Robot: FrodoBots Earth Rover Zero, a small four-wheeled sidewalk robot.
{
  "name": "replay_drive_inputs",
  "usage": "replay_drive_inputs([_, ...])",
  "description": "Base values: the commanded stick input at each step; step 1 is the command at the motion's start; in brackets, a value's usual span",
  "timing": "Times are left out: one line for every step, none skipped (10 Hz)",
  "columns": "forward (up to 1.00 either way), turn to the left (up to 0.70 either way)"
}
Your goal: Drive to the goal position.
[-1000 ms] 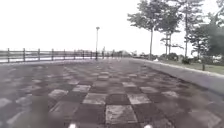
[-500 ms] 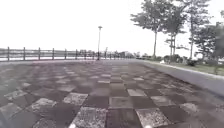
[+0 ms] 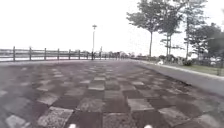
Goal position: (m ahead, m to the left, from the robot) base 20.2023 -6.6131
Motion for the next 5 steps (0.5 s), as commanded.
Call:
replay_drive_inputs([1.0, 0.0])
replay_drive_inputs([1.0, 0.0])
replay_drive_inputs([1.0, 0.0])
replay_drive_inputs([1.0, 0.0])
replay_drive_inputs([1.0, 0.0])
